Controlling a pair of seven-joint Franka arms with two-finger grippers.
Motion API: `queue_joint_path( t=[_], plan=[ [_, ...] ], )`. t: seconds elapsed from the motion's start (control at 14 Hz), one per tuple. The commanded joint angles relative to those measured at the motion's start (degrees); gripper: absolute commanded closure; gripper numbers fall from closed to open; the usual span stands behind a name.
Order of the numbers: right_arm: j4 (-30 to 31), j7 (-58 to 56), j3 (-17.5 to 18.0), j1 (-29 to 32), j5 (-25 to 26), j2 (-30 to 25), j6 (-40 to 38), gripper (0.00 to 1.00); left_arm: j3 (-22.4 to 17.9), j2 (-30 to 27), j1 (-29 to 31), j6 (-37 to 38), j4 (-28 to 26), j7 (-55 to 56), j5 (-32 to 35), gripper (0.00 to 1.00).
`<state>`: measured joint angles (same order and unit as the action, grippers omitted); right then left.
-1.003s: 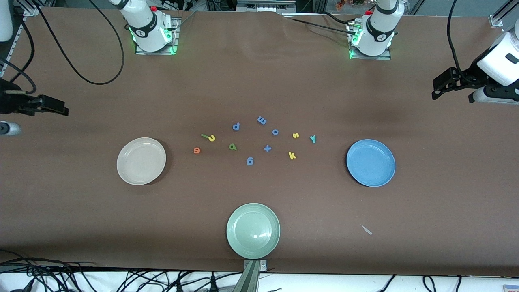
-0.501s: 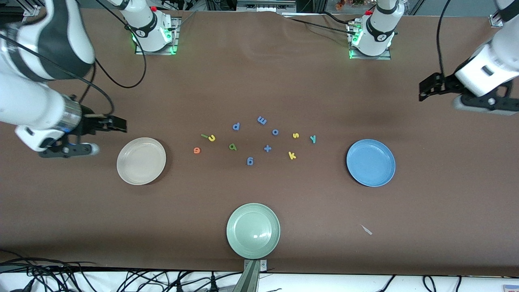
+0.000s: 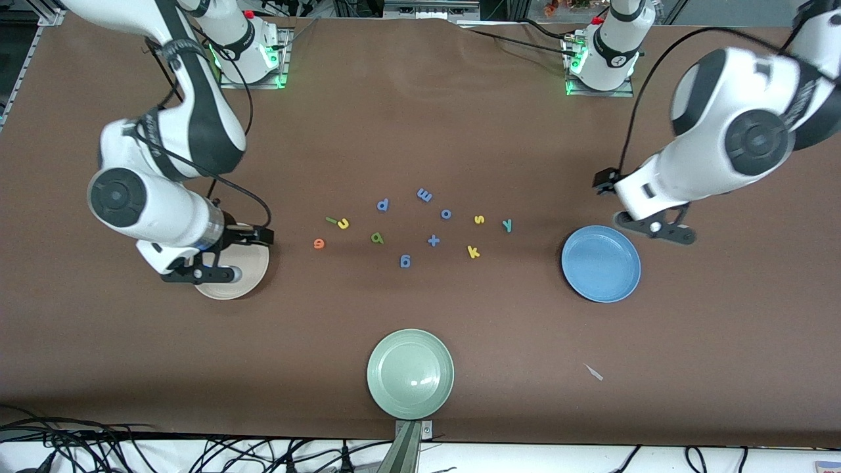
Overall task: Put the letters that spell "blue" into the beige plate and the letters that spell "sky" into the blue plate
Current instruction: 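Reach the right gripper to orange 6 while the left gripper reaches yellow k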
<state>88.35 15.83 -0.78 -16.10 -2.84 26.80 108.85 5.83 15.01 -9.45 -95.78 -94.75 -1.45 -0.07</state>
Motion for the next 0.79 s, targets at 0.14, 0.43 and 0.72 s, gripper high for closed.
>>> queue_joint_path(
  t=[0.14, 0.43, 0.72],
  plan=[
    [1.8, 4.8, -0.4, -2.3, -1.0, 4.6, 9.4, 0.00, -0.2, 9.6, -3.5, -8.6, 3.6, 3.5, -3.3, 0.00],
    [4.1, 6.2, -0.3, -3.5, -1.1, 7.5, 14.1, 0.00, -0.2, 15.7, -8.1, -17.8, 2.6, 13.3, -2.9, 0.00],
    [14.0, 11.0, 1.7, -4.1, -1.1, 7.4, 28.4, 0.00, -0.3, 20.6, -13.4, -24.3, 2.1, 27.3, -2.3, 0.00]
  ],
)
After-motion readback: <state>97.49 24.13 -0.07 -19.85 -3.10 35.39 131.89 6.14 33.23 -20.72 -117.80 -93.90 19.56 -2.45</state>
